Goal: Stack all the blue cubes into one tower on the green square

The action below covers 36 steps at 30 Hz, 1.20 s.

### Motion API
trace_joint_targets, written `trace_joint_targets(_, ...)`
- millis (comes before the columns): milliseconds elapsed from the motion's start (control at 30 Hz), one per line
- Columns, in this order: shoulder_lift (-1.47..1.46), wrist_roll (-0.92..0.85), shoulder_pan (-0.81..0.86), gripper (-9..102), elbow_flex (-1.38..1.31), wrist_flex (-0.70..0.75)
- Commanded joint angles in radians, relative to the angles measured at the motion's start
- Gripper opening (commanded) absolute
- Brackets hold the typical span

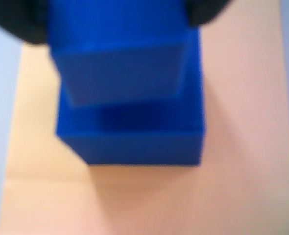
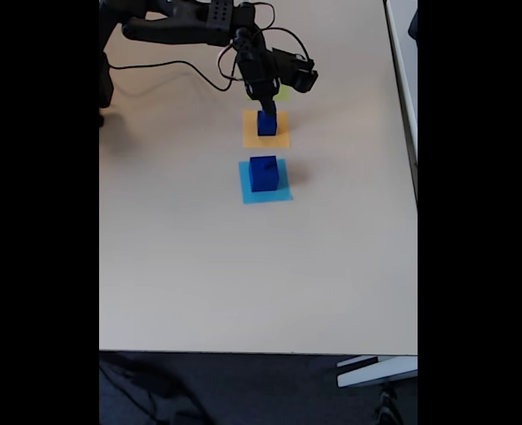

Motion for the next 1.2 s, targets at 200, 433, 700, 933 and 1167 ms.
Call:
trace_joint_targets(200,0.008,0.008,-0.006,1,-0.009,-0.021)
trace_joint_targets(433,0.003,-0.008,-0.005,2,-0.008,-0.029)
trace_joint_targets(700,0.003,0.011,-0.008,3,0.008,-0.029)
trace_joint_targets(933,0.005,0.014,-0.011,6,0.012,-0.029)
trace_joint_targets(1167,0.008,0.008,-0.008,10,0.017,-0.031)
